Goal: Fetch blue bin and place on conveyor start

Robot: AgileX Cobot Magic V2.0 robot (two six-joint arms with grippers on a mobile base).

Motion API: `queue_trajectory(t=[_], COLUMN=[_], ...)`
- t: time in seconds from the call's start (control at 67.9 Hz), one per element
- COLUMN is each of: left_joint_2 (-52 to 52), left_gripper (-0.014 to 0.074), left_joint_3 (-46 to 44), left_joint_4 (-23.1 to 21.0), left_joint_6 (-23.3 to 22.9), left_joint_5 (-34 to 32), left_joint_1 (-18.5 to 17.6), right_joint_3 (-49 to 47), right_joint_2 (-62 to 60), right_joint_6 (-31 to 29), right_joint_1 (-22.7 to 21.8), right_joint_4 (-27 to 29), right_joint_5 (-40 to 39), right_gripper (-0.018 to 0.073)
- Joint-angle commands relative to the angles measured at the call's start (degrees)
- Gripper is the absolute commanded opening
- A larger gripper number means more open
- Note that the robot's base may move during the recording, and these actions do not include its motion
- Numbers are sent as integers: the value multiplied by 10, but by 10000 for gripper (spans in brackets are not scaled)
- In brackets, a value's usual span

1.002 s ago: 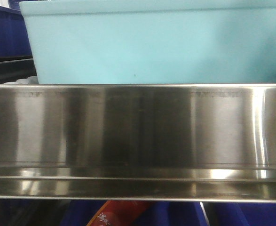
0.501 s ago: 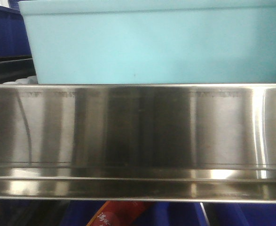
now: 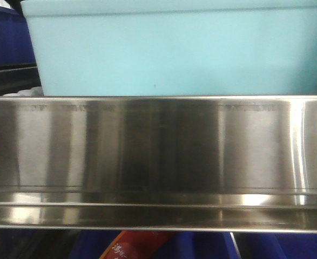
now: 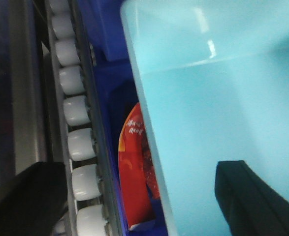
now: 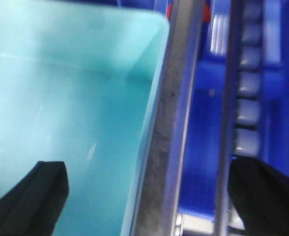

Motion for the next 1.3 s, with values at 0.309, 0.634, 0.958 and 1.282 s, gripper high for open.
queue_trajectory(t=[0.309, 0.634, 0.958, 1.282], left_joint_2=[49, 45, -70, -152], left_gripper=[226, -111, -111, -111], left_joint_3=[-7, -15, -29, -29], left_joint_4=[-33, -29, -28, -27], left_joint_6=[-5, -5, -5, -5], left_joint_5=[10, 24, 34, 57], left_joint_1=[2, 2, -8, -15], right_joint_3=[-7, -8, -8, -24], right_joint_2=[70, 68, -57, -139], right_joint_6=[1, 1, 1, 1], right_joint_1=[1, 1, 1, 1], right_joint_4=[9, 8, 8, 19], right_joint_5=[-7, 7, 2, -12], right_gripper=[170, -153, -153, -153])
